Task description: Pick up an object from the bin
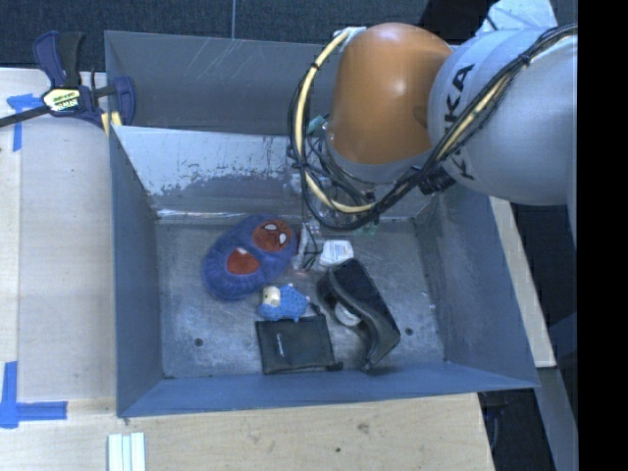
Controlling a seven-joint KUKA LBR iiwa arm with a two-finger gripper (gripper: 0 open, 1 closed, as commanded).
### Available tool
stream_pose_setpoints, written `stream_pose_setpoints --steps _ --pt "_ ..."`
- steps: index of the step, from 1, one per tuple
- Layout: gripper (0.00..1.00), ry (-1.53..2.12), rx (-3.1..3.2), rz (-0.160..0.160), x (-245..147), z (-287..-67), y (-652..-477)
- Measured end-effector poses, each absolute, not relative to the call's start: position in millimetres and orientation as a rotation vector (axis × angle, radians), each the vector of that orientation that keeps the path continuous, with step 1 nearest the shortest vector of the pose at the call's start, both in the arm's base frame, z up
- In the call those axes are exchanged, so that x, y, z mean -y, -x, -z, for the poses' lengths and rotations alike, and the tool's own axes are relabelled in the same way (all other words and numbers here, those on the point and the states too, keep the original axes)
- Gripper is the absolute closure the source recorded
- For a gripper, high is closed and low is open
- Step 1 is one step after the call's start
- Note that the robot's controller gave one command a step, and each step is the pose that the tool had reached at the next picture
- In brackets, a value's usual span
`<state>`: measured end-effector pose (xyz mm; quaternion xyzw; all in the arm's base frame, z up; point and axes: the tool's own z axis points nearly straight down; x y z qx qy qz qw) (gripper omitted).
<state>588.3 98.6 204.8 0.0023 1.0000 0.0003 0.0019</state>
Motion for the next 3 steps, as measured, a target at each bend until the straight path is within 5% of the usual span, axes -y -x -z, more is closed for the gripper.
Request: stream_pose_setpoints --steps 1,2,3 --pt "0.00 0.096 -3.143 -0.001 -164.7 -90.8 -572.2" --pt "1.00 0.088 -3.139 -0.002 -162.9 -94.7 -573.6" --pt "1.00 0.142 -3.127 -0.002 -151.7 -224.2 -574.1"
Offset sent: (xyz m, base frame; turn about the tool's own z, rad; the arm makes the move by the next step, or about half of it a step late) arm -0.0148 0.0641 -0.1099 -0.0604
